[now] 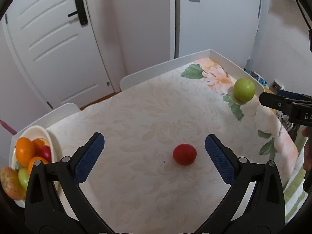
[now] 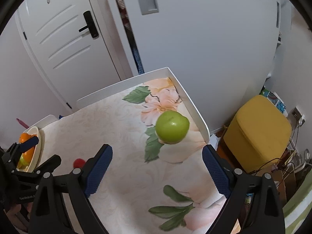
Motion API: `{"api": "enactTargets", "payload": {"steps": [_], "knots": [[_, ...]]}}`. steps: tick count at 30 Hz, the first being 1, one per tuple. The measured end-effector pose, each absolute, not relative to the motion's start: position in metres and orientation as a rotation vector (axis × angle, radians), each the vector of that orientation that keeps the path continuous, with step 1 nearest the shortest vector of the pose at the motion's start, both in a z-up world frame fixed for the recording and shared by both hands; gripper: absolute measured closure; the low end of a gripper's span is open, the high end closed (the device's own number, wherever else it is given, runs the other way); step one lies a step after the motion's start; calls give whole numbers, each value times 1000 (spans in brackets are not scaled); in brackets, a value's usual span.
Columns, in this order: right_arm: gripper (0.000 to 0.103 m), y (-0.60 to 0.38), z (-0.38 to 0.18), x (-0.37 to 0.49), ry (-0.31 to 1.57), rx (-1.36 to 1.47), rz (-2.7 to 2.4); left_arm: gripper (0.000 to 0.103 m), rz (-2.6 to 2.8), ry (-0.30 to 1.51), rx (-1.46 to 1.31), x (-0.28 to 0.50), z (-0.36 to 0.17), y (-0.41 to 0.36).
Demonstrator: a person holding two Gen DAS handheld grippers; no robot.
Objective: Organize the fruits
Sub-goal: 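Move both grippers back toward the red tomato and small green apple, then grasp the red tomato with the left gripper while the right gripper grasps the small green apple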
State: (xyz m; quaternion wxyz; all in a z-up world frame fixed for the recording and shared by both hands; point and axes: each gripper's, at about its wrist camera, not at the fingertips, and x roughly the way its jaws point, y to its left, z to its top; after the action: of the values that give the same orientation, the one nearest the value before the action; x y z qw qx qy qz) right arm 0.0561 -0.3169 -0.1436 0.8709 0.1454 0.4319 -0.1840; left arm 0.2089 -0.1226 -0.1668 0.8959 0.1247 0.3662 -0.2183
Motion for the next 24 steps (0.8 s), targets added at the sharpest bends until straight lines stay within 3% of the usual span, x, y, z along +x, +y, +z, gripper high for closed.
{"api": "enactTargets", "payload": {"steps": [9,14,18,20,24], "knots": [[11,-326,-169,62,914,316,-379,2,-500,788,277,205,-194,-145],[11,-328,-176,66,911,314,-378,27,-526,815,307,204,-207,-156],[11,-330,-179,68,911,315,-377,42,-532,837,311,205,-213,-157],[11,-330,-180,69,911,315,-377,55,-526,856,314,206,-217,-157],[13,-331,-183,71,913,316,-377,63,-532,863,304,206,-220,-155]]}}
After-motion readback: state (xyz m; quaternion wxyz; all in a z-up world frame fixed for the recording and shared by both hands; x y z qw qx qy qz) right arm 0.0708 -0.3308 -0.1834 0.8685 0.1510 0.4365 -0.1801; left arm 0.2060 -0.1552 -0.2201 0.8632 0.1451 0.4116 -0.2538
